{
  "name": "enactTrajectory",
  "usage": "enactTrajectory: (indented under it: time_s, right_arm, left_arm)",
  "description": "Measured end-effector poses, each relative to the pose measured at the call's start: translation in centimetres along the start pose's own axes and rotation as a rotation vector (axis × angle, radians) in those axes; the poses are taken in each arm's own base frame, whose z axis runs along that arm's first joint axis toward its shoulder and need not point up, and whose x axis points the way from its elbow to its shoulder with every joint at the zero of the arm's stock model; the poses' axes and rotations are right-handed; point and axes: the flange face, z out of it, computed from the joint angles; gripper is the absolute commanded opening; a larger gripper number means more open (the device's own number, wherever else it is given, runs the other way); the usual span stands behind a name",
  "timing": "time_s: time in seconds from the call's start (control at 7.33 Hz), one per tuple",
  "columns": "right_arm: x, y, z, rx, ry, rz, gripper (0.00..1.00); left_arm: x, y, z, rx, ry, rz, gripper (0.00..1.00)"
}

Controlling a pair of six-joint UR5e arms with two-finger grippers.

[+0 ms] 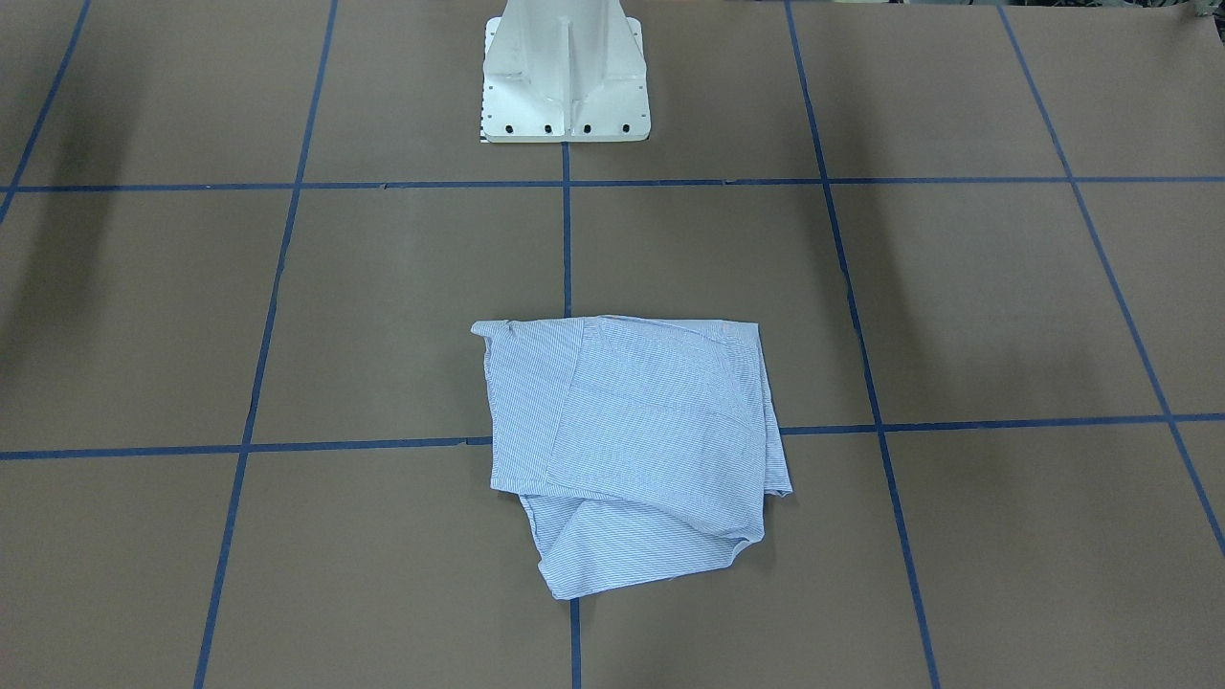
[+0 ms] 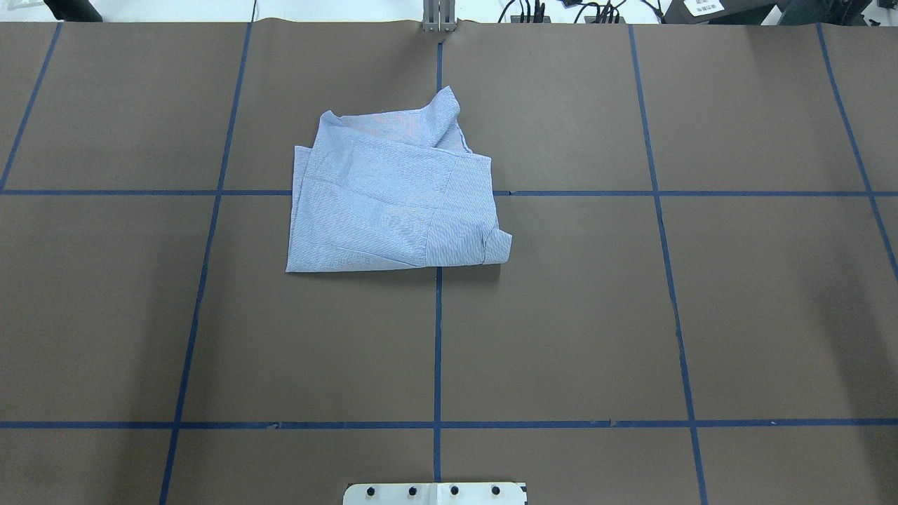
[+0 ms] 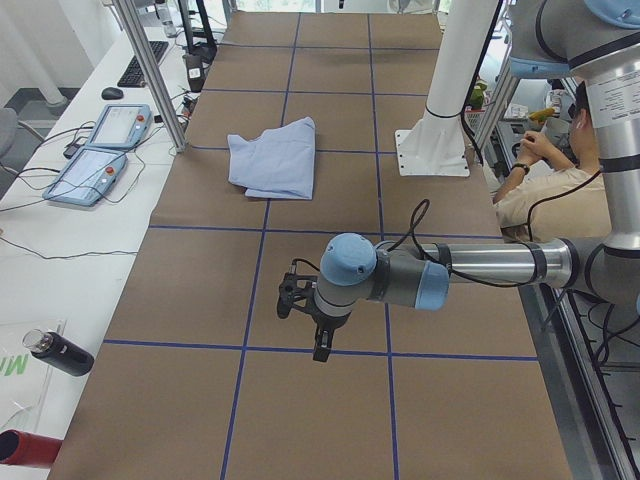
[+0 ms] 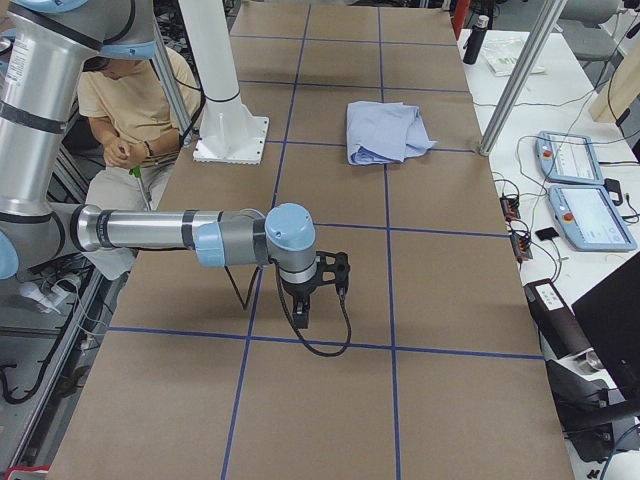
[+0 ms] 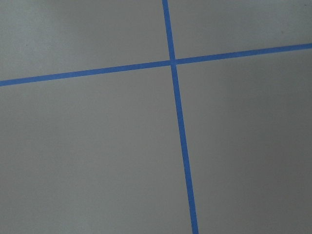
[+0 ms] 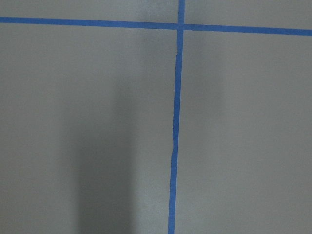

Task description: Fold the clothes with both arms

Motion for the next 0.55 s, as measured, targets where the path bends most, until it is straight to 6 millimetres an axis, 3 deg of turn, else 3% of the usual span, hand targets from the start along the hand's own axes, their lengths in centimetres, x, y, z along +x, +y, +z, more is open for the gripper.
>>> enactTrajectory:
  time_s: [0.55]
  right_arm:
    - [-0.12,-0.10,-0.06,0.001,-0.002,-0.001,1.00]
  left_arm:
    - [-0.21,0.14,0.21,-0.005,0.000,-0.005,1.00]
